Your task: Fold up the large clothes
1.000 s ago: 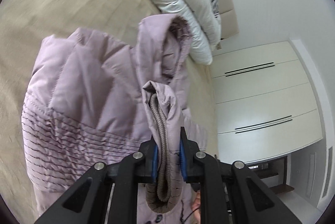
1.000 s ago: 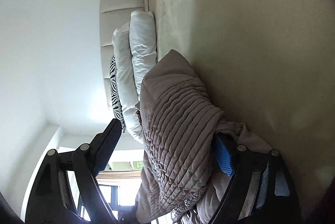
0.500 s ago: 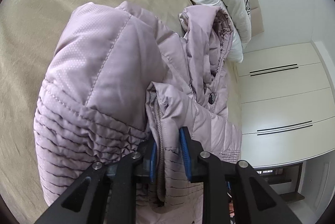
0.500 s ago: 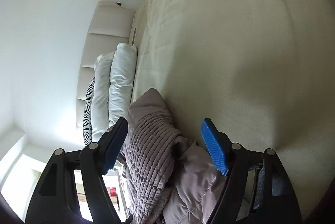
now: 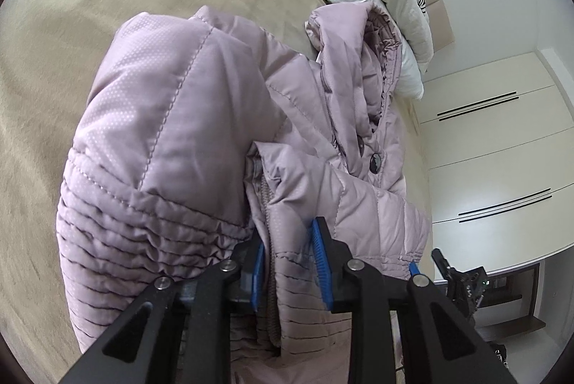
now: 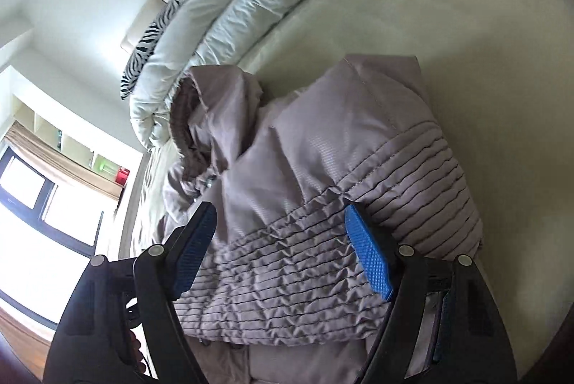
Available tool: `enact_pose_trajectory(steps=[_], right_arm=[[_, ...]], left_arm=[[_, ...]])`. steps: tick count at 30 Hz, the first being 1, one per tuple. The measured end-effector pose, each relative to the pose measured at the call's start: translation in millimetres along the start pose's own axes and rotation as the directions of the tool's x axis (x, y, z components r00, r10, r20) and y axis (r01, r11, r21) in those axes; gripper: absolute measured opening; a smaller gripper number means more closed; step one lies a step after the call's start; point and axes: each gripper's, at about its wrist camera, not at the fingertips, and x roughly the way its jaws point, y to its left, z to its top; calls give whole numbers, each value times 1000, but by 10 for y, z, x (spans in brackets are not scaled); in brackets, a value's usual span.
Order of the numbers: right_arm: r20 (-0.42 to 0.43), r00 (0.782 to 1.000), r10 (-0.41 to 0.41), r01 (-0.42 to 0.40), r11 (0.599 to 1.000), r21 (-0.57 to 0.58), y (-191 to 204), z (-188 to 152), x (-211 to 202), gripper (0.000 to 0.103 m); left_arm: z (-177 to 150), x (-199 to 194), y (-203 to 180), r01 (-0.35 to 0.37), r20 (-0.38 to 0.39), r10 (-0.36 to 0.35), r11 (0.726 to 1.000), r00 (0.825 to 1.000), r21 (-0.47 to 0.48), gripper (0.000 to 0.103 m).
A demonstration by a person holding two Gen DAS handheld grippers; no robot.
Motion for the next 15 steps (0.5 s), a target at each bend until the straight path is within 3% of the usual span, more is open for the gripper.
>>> enact_pose_trajectory(steps=[3, 7, 10, 11, 14, 15], right_arm=[[3, 1000, 11, -11, 1000, -3, -220, -126, 72, 55], [2, 1000, -19, 19, 992, -122, -189, -235, 101, 56], [50, 998, -35, 42, 988, -148, -35, -210, -60, 58], [81, 996, -23, 36, 985, -168, 59, -194, -123, 62], [123, 991, -45, 74, 967, -245, 332, -200, -181, 88], [104, 993, -63, 89, 959, -268, 397, -208, -115, 89]], left_arm=[[-2, -11, 0, 10, 2, -10, 1000, 1000, 6, 30], [-33, -233, 18, 51, 49, -49, 998, 998, -42, 31], [-76, -551, -133, 50, 137, -52, 999, 989, 15, 38], [-88, -616, -213, 42, 155, -49, 998, 987, 48, 38], [-111, -602, -457, 26, 154, -47, 991, 987, 133, 38], [-112, -547, -526, 14, 147, -38, 987, 988, 160, 41]])
